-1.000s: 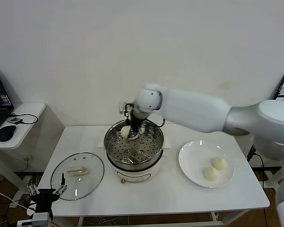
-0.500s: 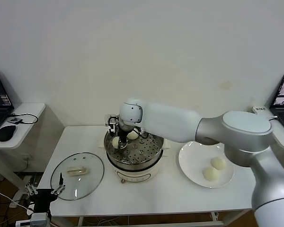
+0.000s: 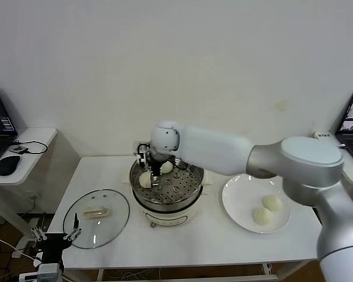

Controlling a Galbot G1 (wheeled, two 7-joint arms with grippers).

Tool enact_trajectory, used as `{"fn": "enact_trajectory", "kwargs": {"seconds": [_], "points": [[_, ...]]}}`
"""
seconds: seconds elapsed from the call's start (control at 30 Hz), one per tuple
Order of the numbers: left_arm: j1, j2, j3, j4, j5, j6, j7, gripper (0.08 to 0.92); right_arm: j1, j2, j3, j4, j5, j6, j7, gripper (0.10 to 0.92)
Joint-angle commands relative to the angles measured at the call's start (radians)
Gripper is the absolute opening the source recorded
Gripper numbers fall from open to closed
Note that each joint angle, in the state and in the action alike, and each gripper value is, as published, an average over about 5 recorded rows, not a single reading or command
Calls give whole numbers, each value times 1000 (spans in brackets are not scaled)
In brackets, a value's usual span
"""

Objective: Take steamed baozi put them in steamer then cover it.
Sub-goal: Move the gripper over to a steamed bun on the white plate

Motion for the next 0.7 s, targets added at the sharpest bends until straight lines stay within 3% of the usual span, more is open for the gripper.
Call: {"fn": "enact_trajectory", "kwargs": {"seconds": [0.03, 0.43, 0.7], "points": [[-5, 5, 3, 5, 1, 1, 1, 823, 146, -231, -3, 154, -40, 140, -163, 823], [-26, 20, 40, 31, 14, 0, 2, 823, 101, -761, -14, 409, -277, 282, -268, 823], [-30, 26, 58, 45, 24, 2, 4, 823, -170, -908, 128, 434, -427, 317, -244, 823]]}}
